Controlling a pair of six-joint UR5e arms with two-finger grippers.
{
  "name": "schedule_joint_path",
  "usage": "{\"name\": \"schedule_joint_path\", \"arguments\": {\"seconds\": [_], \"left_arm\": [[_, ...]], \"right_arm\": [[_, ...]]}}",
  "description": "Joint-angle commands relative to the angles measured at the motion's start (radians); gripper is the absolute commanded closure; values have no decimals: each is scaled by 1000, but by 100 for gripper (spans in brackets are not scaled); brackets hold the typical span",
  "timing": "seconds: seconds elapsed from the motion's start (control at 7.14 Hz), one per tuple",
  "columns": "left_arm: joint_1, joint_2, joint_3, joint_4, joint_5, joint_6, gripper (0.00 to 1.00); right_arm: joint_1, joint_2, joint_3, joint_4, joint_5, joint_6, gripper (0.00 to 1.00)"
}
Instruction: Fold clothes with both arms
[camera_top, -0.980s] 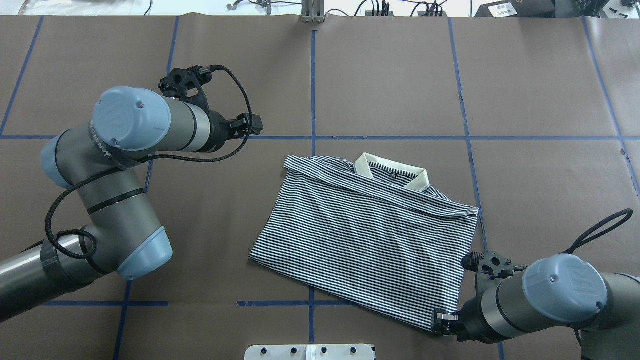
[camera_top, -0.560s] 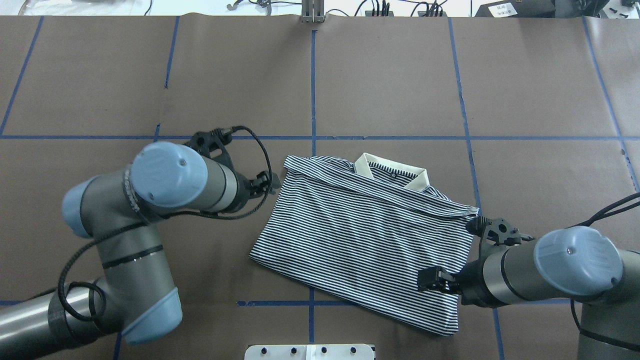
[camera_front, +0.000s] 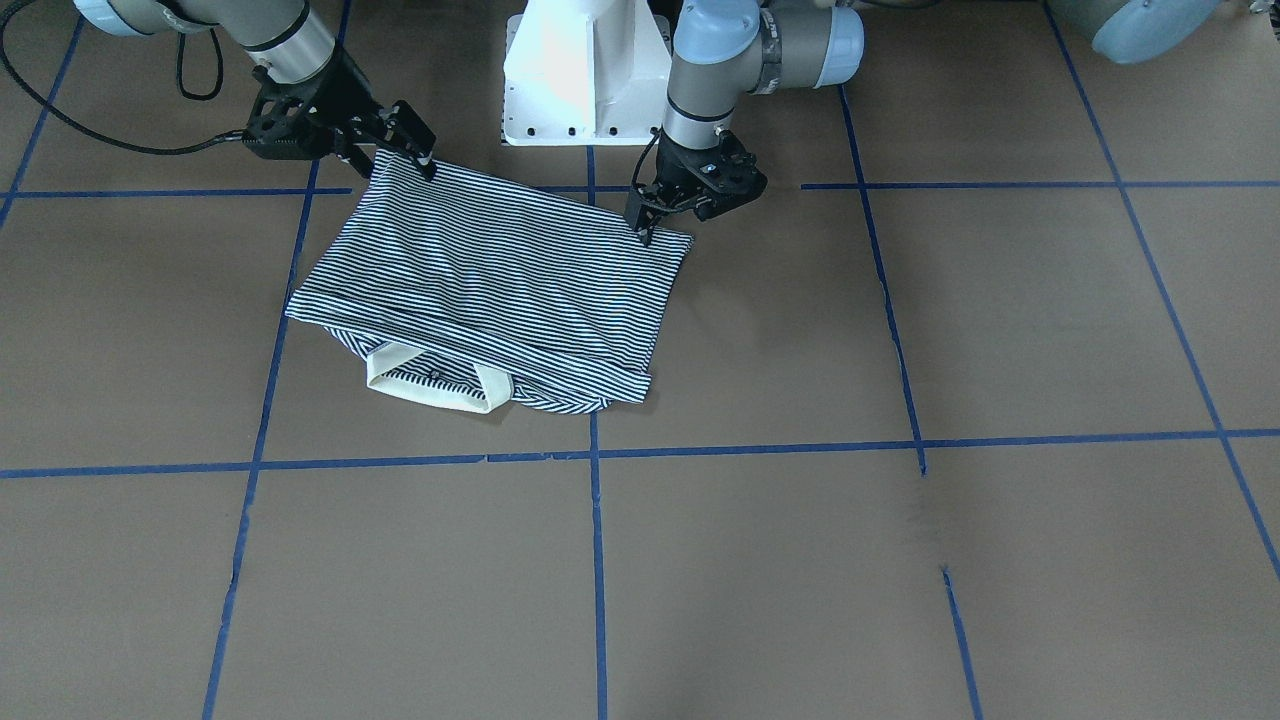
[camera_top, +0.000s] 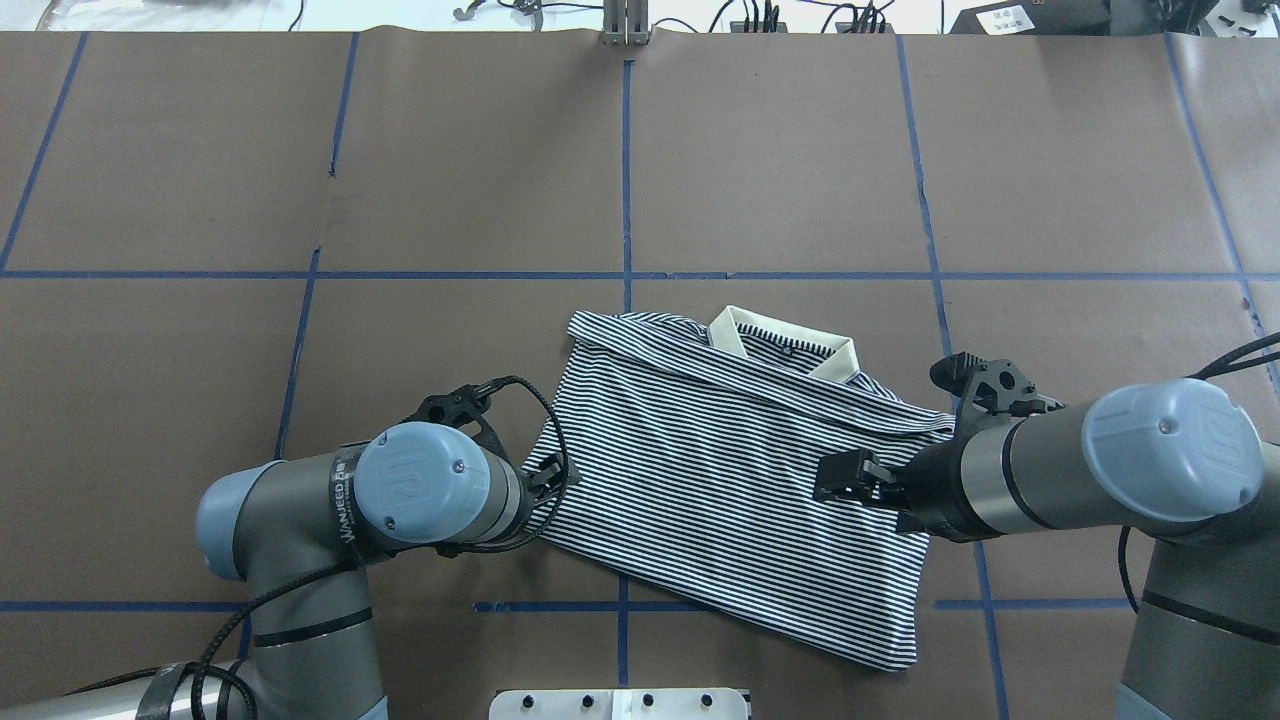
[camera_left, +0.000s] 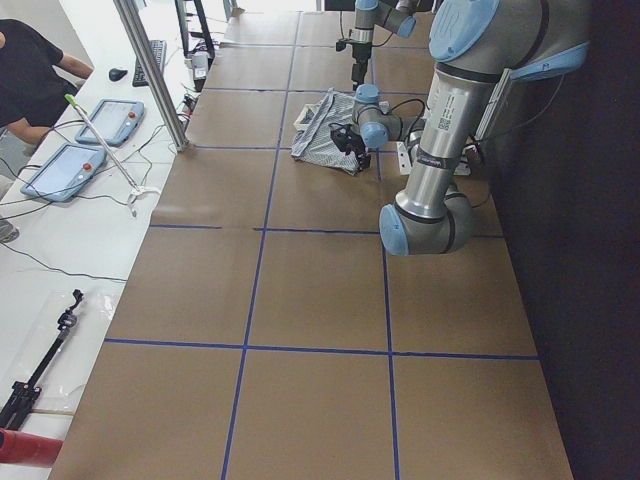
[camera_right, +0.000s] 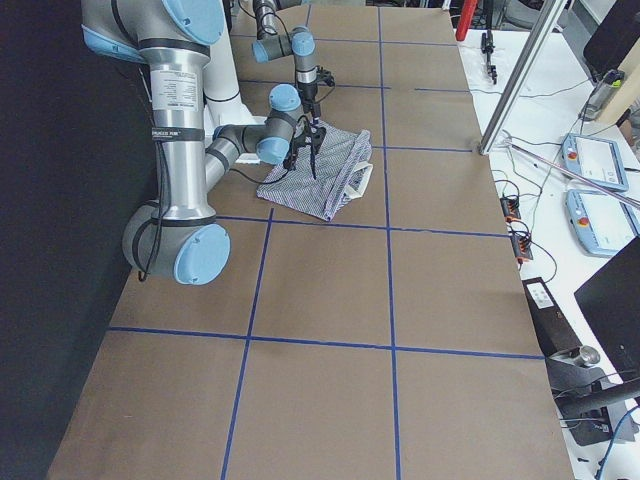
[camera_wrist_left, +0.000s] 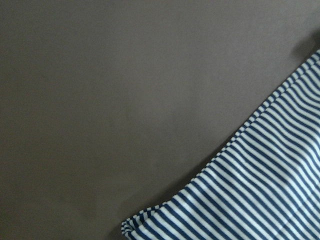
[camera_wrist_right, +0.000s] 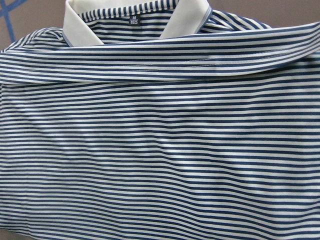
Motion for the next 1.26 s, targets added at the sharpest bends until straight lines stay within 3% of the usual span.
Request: {"name": "schedule_joint_path", "arguments": {"seconds": [0.0,0.28,0.42,0.56,0.84,1.12], "left_arm": [[5,-2,22,2,11,-7,2],[3,-6,31,2,30,-7,6],[0,-6,33,2,30,-7,15],[-3,-7,33,2,30,-7,35],[-9,-7,33,0,30,-5,100],[-14,-7,27,0,28,10,100]], "right_arm": [[6,16,-9,-5,-2,2,0],[6,16,-10,-5,-4,2,0],[6,16,-10,-5,-4,2,0],[6,16,-10,-5,-4,2,0],[6,16,-10,-5,-4,2,0],[6,15,-10,-5,-5,2,0]]}}
